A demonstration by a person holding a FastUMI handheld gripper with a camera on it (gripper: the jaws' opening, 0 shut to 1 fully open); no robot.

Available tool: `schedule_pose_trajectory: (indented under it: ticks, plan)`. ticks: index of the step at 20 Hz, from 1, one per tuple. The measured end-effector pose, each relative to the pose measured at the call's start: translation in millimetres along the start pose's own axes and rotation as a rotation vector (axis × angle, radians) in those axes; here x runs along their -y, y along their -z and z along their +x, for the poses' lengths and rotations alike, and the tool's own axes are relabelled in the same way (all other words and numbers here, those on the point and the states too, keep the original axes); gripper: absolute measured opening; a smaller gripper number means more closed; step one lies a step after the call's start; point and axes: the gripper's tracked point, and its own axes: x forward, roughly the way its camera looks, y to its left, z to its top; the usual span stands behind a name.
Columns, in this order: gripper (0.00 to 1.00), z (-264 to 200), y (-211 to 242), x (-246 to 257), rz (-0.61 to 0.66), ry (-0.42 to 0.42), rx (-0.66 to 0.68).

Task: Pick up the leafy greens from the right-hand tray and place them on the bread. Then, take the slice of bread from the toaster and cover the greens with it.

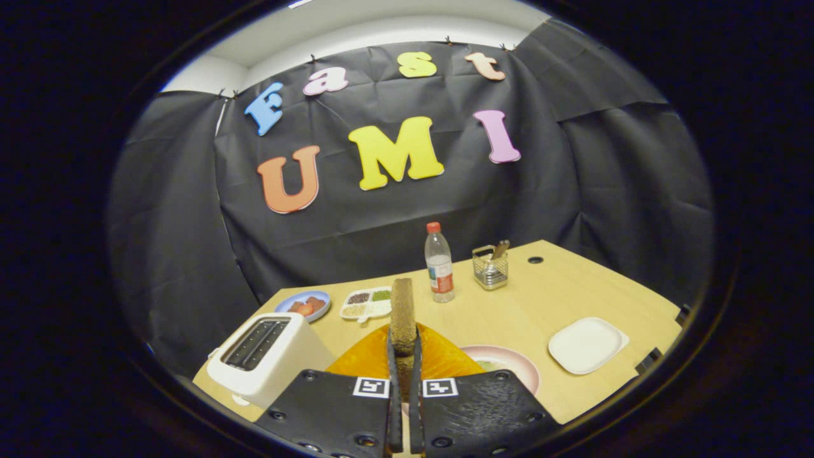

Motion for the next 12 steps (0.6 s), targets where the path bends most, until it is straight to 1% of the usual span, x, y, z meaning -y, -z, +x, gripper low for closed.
schedule_pose_trajectory:
  ticks: [3, 6, 12]
  plan:
    - [0.04, 12.1, 20.8, 11.6, 0.045, -0.008, -0.021]
    - [0.04, 23.1, 45.7, 19.6, 0.107, -0.016, -0.073]
    - [0.04, 24.9, 59.2, 34.3, 0.140, -0.022, -0.093]
